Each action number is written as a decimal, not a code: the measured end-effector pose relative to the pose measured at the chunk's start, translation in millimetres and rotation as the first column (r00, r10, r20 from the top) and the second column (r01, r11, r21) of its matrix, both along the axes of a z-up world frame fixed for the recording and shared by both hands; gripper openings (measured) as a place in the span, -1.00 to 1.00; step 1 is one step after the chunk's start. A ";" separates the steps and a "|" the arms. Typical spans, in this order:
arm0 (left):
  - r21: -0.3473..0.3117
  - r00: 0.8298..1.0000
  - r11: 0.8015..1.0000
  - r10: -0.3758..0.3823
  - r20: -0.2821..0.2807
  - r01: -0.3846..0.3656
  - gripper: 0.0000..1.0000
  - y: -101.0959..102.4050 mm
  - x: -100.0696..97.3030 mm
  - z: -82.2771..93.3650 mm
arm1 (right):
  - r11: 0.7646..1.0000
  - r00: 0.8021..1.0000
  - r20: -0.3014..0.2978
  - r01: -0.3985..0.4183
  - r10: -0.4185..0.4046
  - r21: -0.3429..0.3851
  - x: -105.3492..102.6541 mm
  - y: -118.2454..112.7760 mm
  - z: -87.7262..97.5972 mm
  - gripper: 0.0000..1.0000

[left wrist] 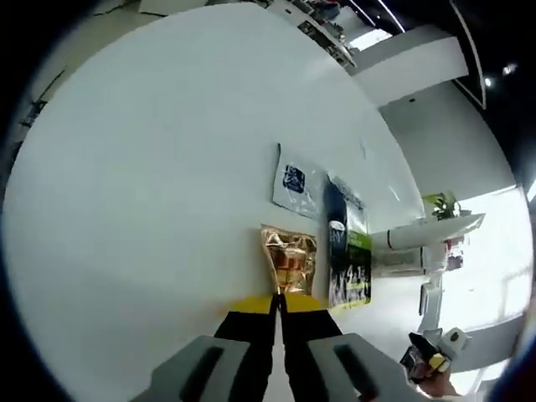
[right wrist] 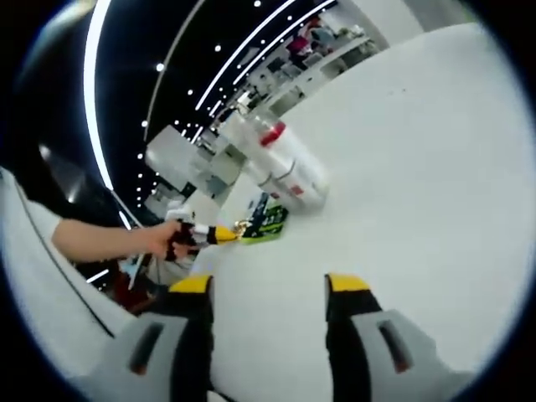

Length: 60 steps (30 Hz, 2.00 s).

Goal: Arrange the skincare products in the storage area until every visible bottle or jar stands upright without overlapping.

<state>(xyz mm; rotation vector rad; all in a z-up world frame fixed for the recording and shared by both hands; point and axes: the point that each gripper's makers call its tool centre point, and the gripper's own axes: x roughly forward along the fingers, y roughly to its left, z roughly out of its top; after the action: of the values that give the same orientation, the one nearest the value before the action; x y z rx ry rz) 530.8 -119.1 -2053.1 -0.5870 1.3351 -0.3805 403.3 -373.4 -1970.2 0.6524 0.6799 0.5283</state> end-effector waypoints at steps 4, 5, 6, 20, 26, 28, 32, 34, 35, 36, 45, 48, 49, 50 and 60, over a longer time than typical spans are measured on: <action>0.048 0.995 0.994 -0.100 0.003 0.099 -0.97 -0.4 2.3 0.8 | 1.000 1.000 -0.002 -0.004 0.004 -0.002 -1.5 1.7 -0.3 0.03; 0.060 0.994 0.992 -0.109 0.003 0.109 -0.96 -0.4 3.3 0.9 | 1.000 1.000 -0.002 -0.003 0.003 -0.002 -1.7 1.8 -0.5 0.02; 0.062 0.994 0.992 -0.112 0.006 0.111 -0.95 -0.3 4.1 1.0 | 1.000 1.000 -0.003 -0.003 0.003 -0.002 -1.9 1.9 -0.7 0.02; 0.081 0.996 0.993 -0.084 0.010 0.083 -0.93 3.3 3.4 0.5 | 1.000 1.000 -0.009 -0.013 0.012 -0.014 -5.1 3.9 -3.1 0.02; 0.074 0.997 0.995 -0.072 -0.001 0.072 -0.89 3.6 0.1 3.0 | 1.000 1.000 -0.005 -0.022 0.022 -0.018 -5.5 5.9 -1.6 0.02; 0.076 0.998 0.995 -0.067 0.000 0.067 -0.87 4.4 0.0 3.7 | 1.000 1.000 -0.002 -0.025 0.025 -0.019 -5.0 6.1 -1.2 0.02; 0.082 0.998 0.995 -0.059 0.001 0.059 -0.84 5.9 0.7 4.2 | 1.000 1.000 0.001 -0.021 0.021 -0.018 -4.7 5.5 -0.1 0.02; 0.082 0.998 0.995 -0.058 0.002 0.058 -0.81 5.7 0.3 4.6 | 1.000 1.000 0.002 -0.022 0.022 -0.018 -4.9 5.3 -0.1 0.02; 0.074 0.998 0.995 -0.061 0.001 0.060 -0.79 4.3 -1.0 5.5 | 1.000 1.000 0.003 -0.023 0.023 -0.018 -4.8 5.2 -0.1 0.02; 0.068 0.998 0.996 -0.056 -0.007 0.057 -0.77 4.1 -1.8 5.9 | 1.000 1.000 0.003 -0.023 0.023 -0.018 -4.9 5.3 0.0 0.02; 0.119 0.999 0.992 -0.045 0.026 0.042 -0.55 16.7 -0.5 9.2 | 0.999 0.999 0.020 -0.034 0.035 -0.018 -7.1 8.9 4.2 0.02; 0.188 0.994 0.980 -0.079 0.076 0.064 -0.52 24.0 3.1 9.9 | 0.999 0.999 0.023 -0.035 0.036 -0.020 -9.6 8.5 4.9 0.02; 0.195 0.993 0.978 -0.084 0.080 0.067 -0.52 24.1 3.4 10.5 | 0.999 0.999 0.024 -0.035 0.036 -0.020 -10.0 8.1 4.7 0.02; 0.227 0.990 0.971 -0.102 0.100 0.077 -0.52 26.2 5.6 11.0 | 0.999 0.999 0.024 -0.035 0.035 -0.021 -11.5 7.5 4.4 0.02; 0.292 0.853 0.918 -0.366 0.371 0.267 -0.67 -8.4 32.5 36.4 | 1.000 1.000 0.005 -0.022 0.022 -0.017 -14.7 5.5 -1.4 0.02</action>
<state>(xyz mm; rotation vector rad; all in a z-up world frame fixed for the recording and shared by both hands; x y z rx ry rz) 563.3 -127.5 -2016.8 -0.0696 1.0338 -0.5793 388.5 -367.8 -1971.5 0.6280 0.6861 0.5440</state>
